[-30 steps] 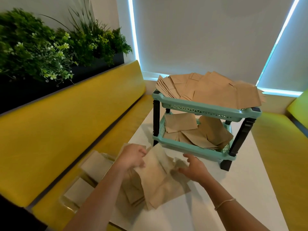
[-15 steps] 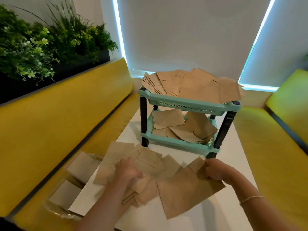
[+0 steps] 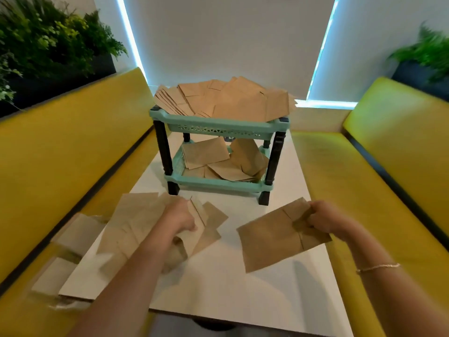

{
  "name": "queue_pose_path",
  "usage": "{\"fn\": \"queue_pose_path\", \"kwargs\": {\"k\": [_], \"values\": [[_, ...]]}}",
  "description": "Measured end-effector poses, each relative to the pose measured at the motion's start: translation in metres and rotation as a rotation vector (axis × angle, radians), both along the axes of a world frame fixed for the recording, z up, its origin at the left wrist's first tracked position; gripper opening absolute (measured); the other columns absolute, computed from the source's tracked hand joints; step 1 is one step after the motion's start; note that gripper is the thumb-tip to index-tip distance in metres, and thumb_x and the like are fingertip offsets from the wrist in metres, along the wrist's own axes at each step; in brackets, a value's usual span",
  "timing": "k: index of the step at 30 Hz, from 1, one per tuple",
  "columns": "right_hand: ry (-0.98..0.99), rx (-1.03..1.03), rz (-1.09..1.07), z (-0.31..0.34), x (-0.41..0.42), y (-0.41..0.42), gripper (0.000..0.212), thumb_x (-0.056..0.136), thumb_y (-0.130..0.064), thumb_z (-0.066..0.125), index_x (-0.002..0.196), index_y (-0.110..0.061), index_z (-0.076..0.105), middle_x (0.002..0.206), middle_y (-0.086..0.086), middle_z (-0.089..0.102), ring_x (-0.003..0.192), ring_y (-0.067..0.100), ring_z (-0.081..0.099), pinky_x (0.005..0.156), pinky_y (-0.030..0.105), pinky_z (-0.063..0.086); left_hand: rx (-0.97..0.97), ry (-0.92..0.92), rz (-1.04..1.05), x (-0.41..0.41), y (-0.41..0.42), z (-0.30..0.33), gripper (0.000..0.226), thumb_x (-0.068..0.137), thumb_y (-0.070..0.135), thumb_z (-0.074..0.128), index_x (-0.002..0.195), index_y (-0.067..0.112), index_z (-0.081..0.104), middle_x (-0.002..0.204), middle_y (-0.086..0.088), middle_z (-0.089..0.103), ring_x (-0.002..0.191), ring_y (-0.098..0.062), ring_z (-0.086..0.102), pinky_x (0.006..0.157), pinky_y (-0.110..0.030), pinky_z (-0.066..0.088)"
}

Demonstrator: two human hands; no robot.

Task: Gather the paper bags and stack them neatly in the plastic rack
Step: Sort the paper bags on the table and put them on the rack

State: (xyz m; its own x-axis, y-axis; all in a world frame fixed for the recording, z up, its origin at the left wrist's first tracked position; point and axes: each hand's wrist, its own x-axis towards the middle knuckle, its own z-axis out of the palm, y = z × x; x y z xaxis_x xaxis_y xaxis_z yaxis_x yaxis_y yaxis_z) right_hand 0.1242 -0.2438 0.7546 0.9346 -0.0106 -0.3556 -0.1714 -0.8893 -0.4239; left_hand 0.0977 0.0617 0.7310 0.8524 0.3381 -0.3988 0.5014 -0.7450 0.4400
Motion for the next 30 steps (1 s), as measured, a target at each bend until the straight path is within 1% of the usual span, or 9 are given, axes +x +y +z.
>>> {"fn": "queue_pose_path", "kwargs": {"k": [2, 4, 6, 9, 11, 14, 17, 25, 30], "values": [[-0.07, -0.025, -0.069, 0.007, -0.008, -0.027, 0.022, 0.087, -0.001, 0.045, 0.095, -0.016, 0.059, 0.093, 0.008, 0.057, 0.085, 0.023, 0.053, 0.067, 0.028, 0.043, -0.101, -0.056, -0.061, -0.006, -0.031, 0.015, 0.051, 0.071, 0.012, 0.08, 0.116, 0.014, 0.058, 0.118, -0.007, 0.062, 0.106, -0.023, 0.058, 0.088, -0.033, 0.048], [-0.144, -0.094, -0.147, 0.011, -0.016, -0.062, 0.016, 0.087, -0.001, 0.046, 0.079, -0.011, 0.055, 0.087, 0.011, 0.054, 0.079, 0.025, 0.049, 0.051, 0.024, 0.035, -0.213, -0.118, -0.124, -0.016, -0.07, 0.025, 0.031, 0.072, 0.012, 0.078, 0.096, 0.021, 0.061, 0.102, -0.001, 0.066, 0.092, -0.018, 0.059, 0.077, -0.031, 0.046], [-0.234, -0.132, -0.249, 0.009, -0.026, -0.1, 0.015, 0.088, -0.002, 0.046, 0.078, -0.01, 0.054, 0.085, 0.013, 0.054, 0.077, 0.026, 0.048, 0.047, 0.022, 0.032, -0.303, -0.149, -0.173, -0.026, -0.113, 0.03, 0.03, 0.076, 0.015, 0.075, 0.102, 0.023, 0.061, 0.098, 0.003, 0.063, 0.091, -0.016, 0.057, 0.072, -0.028, 0.043], [-0.353, -0.088, -0.444, -0.014, -0.044, -0.161, 0.028, 0.089, -0.004, 0.047, 0.11, -0.006, 0.065, 0.099, 0.017, 0.064, 0.08, 0.029, 0.055, 0.061, 0.027, 0.044, -0.369, -0.157, -0.216, -0.035, -0.177, 0.022, 0.033, 0.081, 0.018, 0.071, 0.111, 0.019, 0.058, 0.105, -0.001, 0.063, 0.094, -0.019, 0.057, 0.063, -0.026, 0.042], [-0.325, -0.118, -0.496, -0.04, -0.061, -0.196, 0.036, 0.088, -0.003, 0.047, 0.119, -0.011, 0.062, 0.105, 0.017, 0.064, 0.084, 0.029, 0.059, 0.058, 0.027, 0.044, -0.399, -0.141, -0.207, -0.04, -0.215, 0.011, 0.033, 0.084, 0.018, 0.065, 0.116, 0.017, 0.056, 0.113, -0.006, 0.062, 0.1, -0.024, 0.058, 0.069, -0.029, 0.045], [-0.203, -0.175, -0.43, -0.082, -0.084, -0.231, 0.036, 0.087, -0.001, 0.047, 0.117, -0.012, 0.063, 0.106, 0.017, 0.066, 0.092, 0.033, 0.062, 0.056, 0.028, 0.045, -0.411, -0.096, -0.192, -0.048, -0.262, -0.005, 0.035, 0.088, 0.019, 0.057, 0.123, 0.017, 0.052, 0.122, -0.007, 0.057, 0.108, -0.027, 0.056, 0.081, -0.035, 0.047], [-0.039, -0.201, -0.314, -0.13, -0.105, -0.244, 0.033, 0.087, -0.003, 0.049, 0.116, -0.011, 0.063, 0.108, 0.018, 0.066, 0.1, 0.034, 0.061, 0.071, 0.034, 0.047, -0.421, -0.058, -0.172, -0.053, -0.291, -0.02, 0.039, 0.088, 0.022, 0.057, 0.126, 0.017, 0.051, 0.126, -0.007, 0.056, 0.11, -0.027, 0.056, 0.087, -0.037, 0.048], [0.264, -0.153, -0.127, -0.241, -0.138, -0.226, 0.037, 0.096, -0.009, 0.039, 0.131, -0.01, 0.052, 0.125, 0.016, 0.059, 0.114, 0.03, 0.056, 0.09, 0.034, 0.047, -0.415, -0.077, -0.159, -0.071, -0.325, -0.045, 0.032, 0.091, 0.021, 0.055, 0.122, 0.016, 0.052, 0.125, -0.007, 0.056, 0.104, -0.024, 0.055, 0.062, -0.022, 0.042], [0.28, -0.005, -0.11, -0.251, -0.136, -0.22, 0.049, 0.094, -0.022, 0.052, 0.14, -0.012, 0.039, 0.126, 0.016, 0.058, 0.112, 0.03, 0.057, 0.091, 0.035, 0.046, -0.387, -0.069, -0.207, -0.078, -0.337, -0.048, 0.036, 0.092, 0.021, 0.053, 0.127, 0.016, 0.049, 0.127, -0.006, 0.054, 0.103, -0.021, 0.053, 0.059, -0.019, 0.042]]}}
